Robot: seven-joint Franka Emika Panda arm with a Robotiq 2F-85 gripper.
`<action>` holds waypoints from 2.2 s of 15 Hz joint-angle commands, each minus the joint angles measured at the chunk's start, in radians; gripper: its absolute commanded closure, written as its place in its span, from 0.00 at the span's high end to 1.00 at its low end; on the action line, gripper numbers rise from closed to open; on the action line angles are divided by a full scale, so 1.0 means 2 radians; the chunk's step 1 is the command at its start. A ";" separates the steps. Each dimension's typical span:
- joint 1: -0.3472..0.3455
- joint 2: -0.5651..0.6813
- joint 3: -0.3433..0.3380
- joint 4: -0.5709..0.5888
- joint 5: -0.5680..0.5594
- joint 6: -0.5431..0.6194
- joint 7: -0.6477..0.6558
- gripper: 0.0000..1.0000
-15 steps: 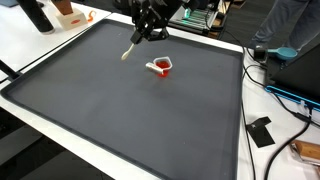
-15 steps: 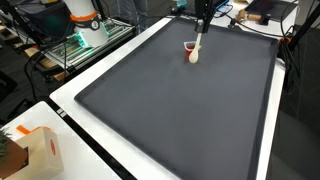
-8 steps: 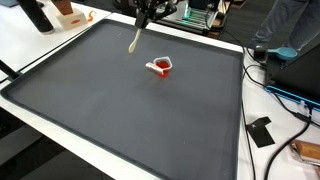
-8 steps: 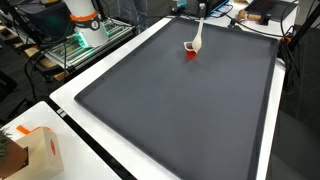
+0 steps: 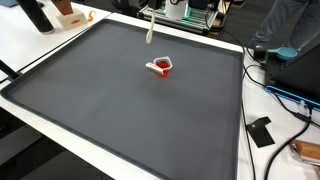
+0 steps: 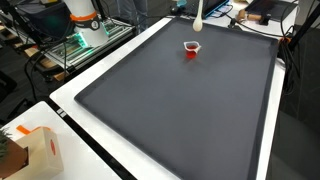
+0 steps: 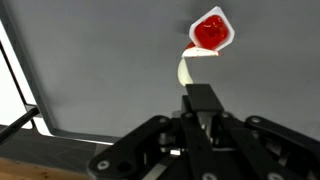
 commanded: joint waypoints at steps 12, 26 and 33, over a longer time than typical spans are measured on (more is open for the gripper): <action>-0.013 -0.049 -0.001 -0.024 0.112 -0.001 -0.094 0.13; -0.018 -0.026 -0.021 -0.040 0.236 0.029 -0.227 0.03; -0.035 -0.009 -0.036 -0.071 0.288 0.062 -0.304 0.03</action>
